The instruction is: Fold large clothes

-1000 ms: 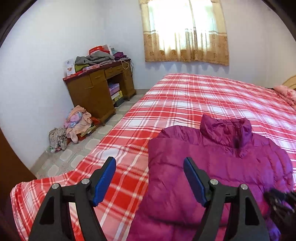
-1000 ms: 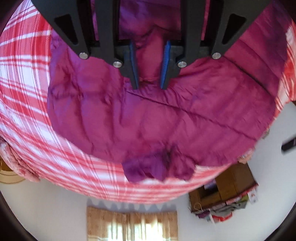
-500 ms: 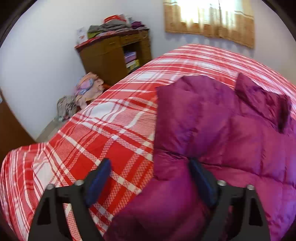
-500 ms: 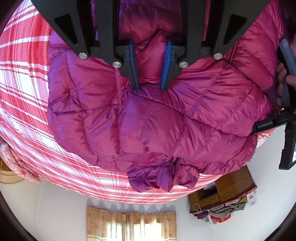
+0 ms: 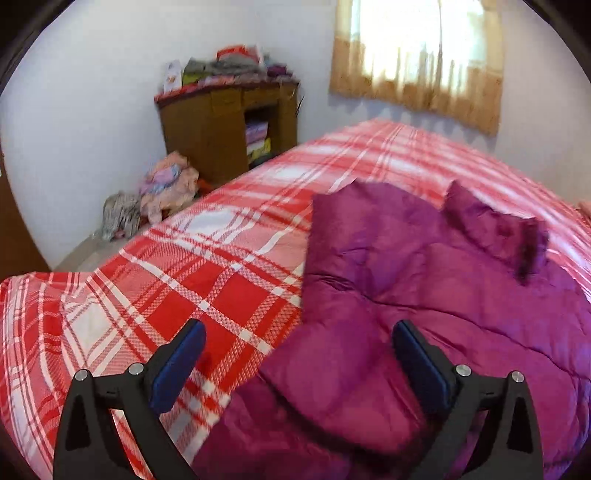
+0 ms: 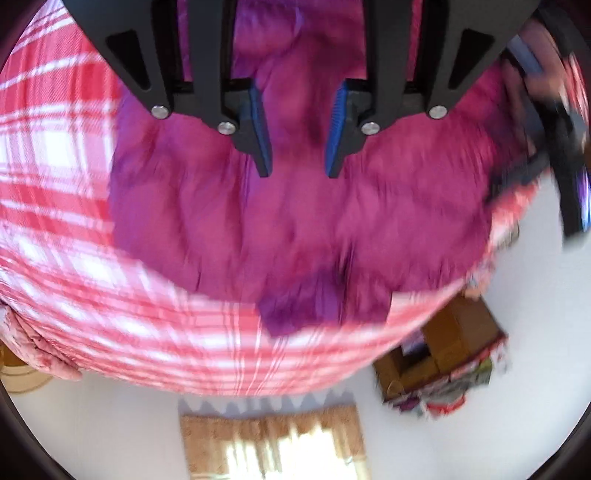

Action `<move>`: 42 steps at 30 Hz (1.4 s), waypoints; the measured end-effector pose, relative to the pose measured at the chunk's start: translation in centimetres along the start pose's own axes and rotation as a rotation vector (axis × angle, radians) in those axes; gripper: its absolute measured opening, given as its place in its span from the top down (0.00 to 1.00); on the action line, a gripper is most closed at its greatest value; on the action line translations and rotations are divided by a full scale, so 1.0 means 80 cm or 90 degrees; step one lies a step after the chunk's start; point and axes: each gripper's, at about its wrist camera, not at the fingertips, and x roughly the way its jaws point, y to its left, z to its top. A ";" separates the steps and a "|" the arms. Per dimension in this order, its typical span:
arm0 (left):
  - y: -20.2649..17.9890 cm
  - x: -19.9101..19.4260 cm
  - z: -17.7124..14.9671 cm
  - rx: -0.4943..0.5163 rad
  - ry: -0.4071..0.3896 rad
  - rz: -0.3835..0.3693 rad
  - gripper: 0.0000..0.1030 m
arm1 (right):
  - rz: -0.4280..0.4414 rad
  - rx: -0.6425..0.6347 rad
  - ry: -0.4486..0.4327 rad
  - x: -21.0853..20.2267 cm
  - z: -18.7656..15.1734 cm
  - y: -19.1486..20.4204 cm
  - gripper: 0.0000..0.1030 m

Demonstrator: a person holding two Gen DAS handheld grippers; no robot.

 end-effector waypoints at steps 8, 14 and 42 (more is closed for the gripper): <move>-0.024 0.007 -0.003 0.047 0.020 0.012 0.01 | 0.006 0.095 0.025 0.074 0.138 -0.025 0.40; -0.016 0.005 -0.007 0.029 0.014 0.006 0.01 | 0.067 0.241 0.095 0.155 0.183 -0.041 0.40; -0.010 0.018 -0.001 0.026 0.047 -0.006 0.01 | -0.019 0.048 0.012 0.151 0.066 -0.065 0.90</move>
